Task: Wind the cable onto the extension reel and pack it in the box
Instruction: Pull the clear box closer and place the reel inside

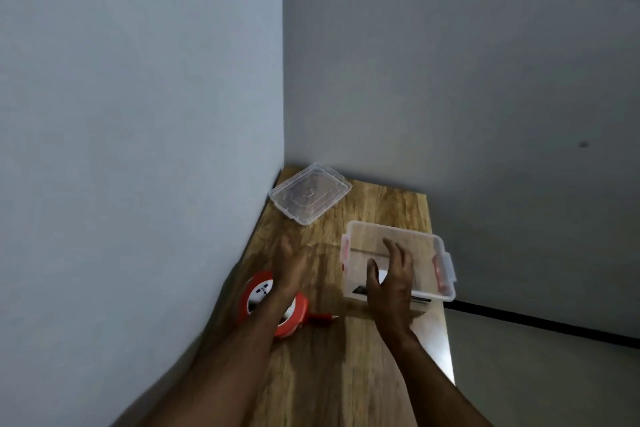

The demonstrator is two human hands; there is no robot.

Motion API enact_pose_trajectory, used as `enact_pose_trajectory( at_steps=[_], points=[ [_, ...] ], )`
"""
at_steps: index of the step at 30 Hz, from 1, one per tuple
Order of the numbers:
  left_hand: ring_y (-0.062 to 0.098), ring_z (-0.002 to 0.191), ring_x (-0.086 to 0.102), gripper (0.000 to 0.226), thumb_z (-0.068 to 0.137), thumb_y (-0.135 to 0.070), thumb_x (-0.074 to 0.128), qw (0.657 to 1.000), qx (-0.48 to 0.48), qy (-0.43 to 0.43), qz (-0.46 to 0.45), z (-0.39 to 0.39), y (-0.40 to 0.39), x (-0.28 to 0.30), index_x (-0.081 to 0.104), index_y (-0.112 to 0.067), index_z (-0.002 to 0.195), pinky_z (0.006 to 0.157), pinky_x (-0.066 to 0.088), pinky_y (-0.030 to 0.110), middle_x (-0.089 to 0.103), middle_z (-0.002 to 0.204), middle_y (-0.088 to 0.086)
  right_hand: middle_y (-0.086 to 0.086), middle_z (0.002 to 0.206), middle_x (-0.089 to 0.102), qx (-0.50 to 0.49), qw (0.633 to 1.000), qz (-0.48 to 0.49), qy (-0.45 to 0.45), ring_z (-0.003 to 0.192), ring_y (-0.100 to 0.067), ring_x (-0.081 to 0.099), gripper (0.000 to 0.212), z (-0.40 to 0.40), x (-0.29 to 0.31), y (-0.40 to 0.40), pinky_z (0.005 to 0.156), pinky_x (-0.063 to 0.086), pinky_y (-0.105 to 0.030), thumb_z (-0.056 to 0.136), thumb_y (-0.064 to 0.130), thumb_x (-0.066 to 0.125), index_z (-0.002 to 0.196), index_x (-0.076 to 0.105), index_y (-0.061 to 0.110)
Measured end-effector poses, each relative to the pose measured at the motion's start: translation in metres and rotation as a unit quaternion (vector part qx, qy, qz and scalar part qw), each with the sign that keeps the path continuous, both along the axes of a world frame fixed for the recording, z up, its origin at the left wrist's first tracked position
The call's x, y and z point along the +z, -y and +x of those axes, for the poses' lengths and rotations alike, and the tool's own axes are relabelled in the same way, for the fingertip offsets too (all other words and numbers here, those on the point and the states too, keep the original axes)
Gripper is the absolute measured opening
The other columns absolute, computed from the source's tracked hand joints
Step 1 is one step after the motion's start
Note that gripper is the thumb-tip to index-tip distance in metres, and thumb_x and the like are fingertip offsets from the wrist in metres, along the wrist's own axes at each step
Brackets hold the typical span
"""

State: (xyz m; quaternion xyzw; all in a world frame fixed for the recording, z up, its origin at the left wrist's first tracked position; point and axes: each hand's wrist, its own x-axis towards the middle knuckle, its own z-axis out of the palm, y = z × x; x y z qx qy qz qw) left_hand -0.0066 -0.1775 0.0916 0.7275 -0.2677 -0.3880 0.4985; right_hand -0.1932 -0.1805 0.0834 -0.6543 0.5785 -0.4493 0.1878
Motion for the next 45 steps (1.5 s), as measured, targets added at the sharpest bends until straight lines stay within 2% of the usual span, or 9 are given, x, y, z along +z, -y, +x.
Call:
enact_pose_trajectory(
  at_steps=[4, 10, 17, 20, 24, 32, 38, 41, 45],
  points=[
    [0.034, 0.146, 0.039, 0.069, 0.101, -0.028, 0.061, 0.999, 0.028, 0.025, 0.028, 0.024, -0.03, -0.003, 0.029, -0.006, 0.158, 0.117, 0.034, 0.04, 0.038, 0.16, 0.017, -0.007, 0.136, 0.056, 0.093, 0.993, -0.037, -0.069, 0.128, -0.016, 0.051, 0.046, 0.031, -0.011, -0.017, 0.106, 0.04, -0.027, 0.093, 0.008, 0.068, 0.138, 0.057, 0.012],
    [0.032, 0.137, 0.051, 0.064, 0.096, -0.033, 0.063, 0.996, 0.049, 0.057, 0.053, 0.051, -0.077, -0.019, 0.041, -0.018, 0.153, 0.112, 0.045, 0.046, 0.048, 0.155, 0.012, -0.002, 0.133, 0.059, 0.183, 0.977, -0.001, -0.108, 0.123, -0.015, 0.056, 0.041, 0.057, -0.036, -0.043, 0.101, 0.051, -0.033, 0.094, 0.01, 0.066, 0.134, 0.059, 0.015],
    [0.031, 0.13, 0.057, 0.061, 0.093, -0.026, 0.068, 0.988, 0.071, 0.103, 0.093, 0.049, -0.116, -0.029, 0.048, -0.011, 0.148, 0.102, 0.05, 0.036, 0.056, 0.146, 0.012, -0.004, 0.118, 0.065, 0.188, 0.945, 0.172, -0.205, 0.107, -0.022, 0.063, 0.053, 0.065, -0.064, -0.047, 0.09, 0.054, -0.044, 0.098, 0.055, 0.052, 0.137, 0.05, 0.019],
    [0.029, 0.126, 0.06, 0.057, 0.091, -0.03, 0.07, 0.981, 0.059, 0.158, 0.094, 0.041, -0.123, -0.034, 0.053, -0.012, 0.141, 0.101, 0.05, 0.035, 0.06, 0.14, 0.01, -0.004, 0.12, 0.064, 0.185, 0.938, 0.183, -0.229, 0.104, -0.022, 0.064, 0.053, 0.072, -0.067, -0.048, 0.09, 0.054, -0.043, 0.096, 0.056, 0.054, 0.137, 0.053, 0.022],
    [0.03, 0.128, 0.058, 0.054, 0.093, -0.019, 0.071, 0.986, 0.075, 0.123, 0.079, 0.034, -0.122, -0.036, 0.052, -0.01, 0.142, 0.101, 0.05, 0.035, 0.057, 0.144, 0.013, 0.001, 0.112, 0.069, 0.195, 0.937, 0.222, -0.184, 0.095, -0.014, 0.065, 0.045, 0.078, -0.065, -0.053, 0.078, 0.051, -0.031, 0.096, 0.055, 0.058, 0.127, 0.06, 0.023],
    [0.029, 0.125, 0.062, 0.049, 0.096, -0.02, 0.069, 0.989, 0.084, 0.097, 0.067, 0.037, -0.132, -0.036, 0.056, -0.014, 0.142, 0.086, 0.051, 0.025, 0.06, 0.142, 0.011, -0.003, 0.123, 0.07, 0.164, 0.948, 0.257, -0.089, 0.098, -0.014, 0.064, 0.047, 0.078, -0.066, -0.068, 0.082, 0.051, -0.031, 0.1, 0.05, 0.056, 0.129, 0.063, 0.015],
    [0.025, 0.12, 0.064, 0.049, 0.097, -0.02, 0.068, 0.988, 0.145, 0.051, -0.008, 0.036, -0.133, -0.026, 0.054, -0.021, 0.143, 0.094, 0.06, 0.041, 0.061, 0.141, 0.007, 0.002, 0.125, 0.063, 0.157, 0.968, 0.185, -0.06, 0.105, -0.012, 0.064, 0.048, 0.084, -0.041, -0.072, 0.082, 0.053, -0.027, 0.098, 0.052, 0.057, 0.135, 0.06, 0.02],
    [0.016, 0.115, 0.062, 0.05, 0.097, -0.03, 0.068, 0.984, 0.159, 0.054, -0.053, 0.034, -0.125, -0.013, 0.052, -0.025, 0.144, 0.091, 0.061, 0.036, 0.06, 0.141, 0.002, 0.005, 0.122, 0.063, 0.172, 0.974, 0.144, -0.043, 0.098, -0.007, 0.064, 0.048, 0.082, -0.016, -0.064, 0.069, 0.047, -0.015, 0.098, 0.051, 0.059, 0.136, 0.06, 0.021],
    [0.012, 0.111, 0.062, 0.055, 0.096, -0.042, 0.067, 0.982, 0.148, 0.031, -0.115, 0.021, -0.101, 0.013, 0.048, -0.031, 0.146, 0.085, 0.06, 0.029, 0.059, 0.142, -0.003, 0.007, 0.12, 0.059, 0.171, 0.98, 0.094, -0.039, 0.095, -0.009, 0.067, 0.047, 0.066, 0.021, -0.035, 0.072, 0.055, -0.021, 0.098, 0.047, 0.062, 0.137, 0.058, 0.021]
  ],
)
